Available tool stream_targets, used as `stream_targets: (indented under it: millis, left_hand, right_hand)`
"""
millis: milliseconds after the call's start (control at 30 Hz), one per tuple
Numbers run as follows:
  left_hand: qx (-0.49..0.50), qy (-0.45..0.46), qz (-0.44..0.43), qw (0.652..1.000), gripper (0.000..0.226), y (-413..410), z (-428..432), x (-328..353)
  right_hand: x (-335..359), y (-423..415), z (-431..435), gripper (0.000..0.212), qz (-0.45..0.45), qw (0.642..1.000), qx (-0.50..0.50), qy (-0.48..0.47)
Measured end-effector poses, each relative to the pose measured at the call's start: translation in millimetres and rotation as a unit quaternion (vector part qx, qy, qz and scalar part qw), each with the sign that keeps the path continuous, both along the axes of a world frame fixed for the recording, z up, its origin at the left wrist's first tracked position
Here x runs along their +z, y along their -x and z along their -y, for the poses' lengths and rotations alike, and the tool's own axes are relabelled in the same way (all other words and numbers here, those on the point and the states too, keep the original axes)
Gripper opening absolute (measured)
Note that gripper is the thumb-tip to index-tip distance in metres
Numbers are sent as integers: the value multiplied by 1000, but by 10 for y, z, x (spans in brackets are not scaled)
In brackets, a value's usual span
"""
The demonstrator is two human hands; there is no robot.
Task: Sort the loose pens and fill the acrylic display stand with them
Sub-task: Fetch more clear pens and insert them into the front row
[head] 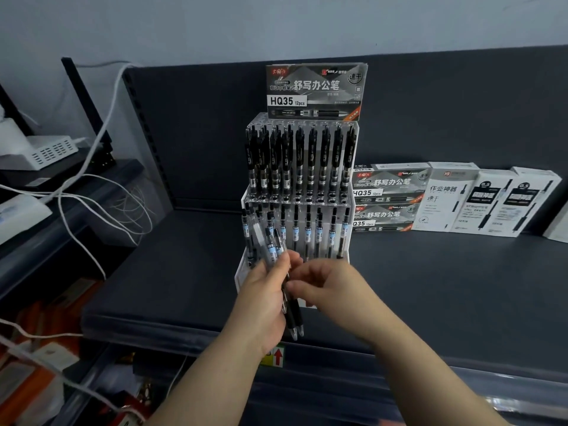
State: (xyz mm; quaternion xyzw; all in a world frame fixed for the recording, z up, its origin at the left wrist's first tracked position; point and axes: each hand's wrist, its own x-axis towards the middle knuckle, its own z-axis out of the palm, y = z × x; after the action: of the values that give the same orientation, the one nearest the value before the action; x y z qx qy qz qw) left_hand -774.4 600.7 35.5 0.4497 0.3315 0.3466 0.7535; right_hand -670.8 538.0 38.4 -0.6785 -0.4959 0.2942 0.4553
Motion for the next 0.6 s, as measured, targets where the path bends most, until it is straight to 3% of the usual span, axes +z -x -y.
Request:
stream_targets:
  millis: [133,233,400,600]
  left_hand:
    - [-19,-10,-3,1000,23,-53,37,5]
    - [-23,-16,5,1000,25,-80,49,51]
    - [-10,-34,-7,999,23,-45,-28,79]
    - [-6,-39,-1,999,31,-30,-43,89]
  right_hand:
    - [-26,-106,16,6,-69,997,18,-5]
    - [18,-188,50,4,-65,997,3,-30]
    - [42,-467,4,13,14,972,-203,-115]
    - [-128,-566,-75,19,82,964,-238,-82]
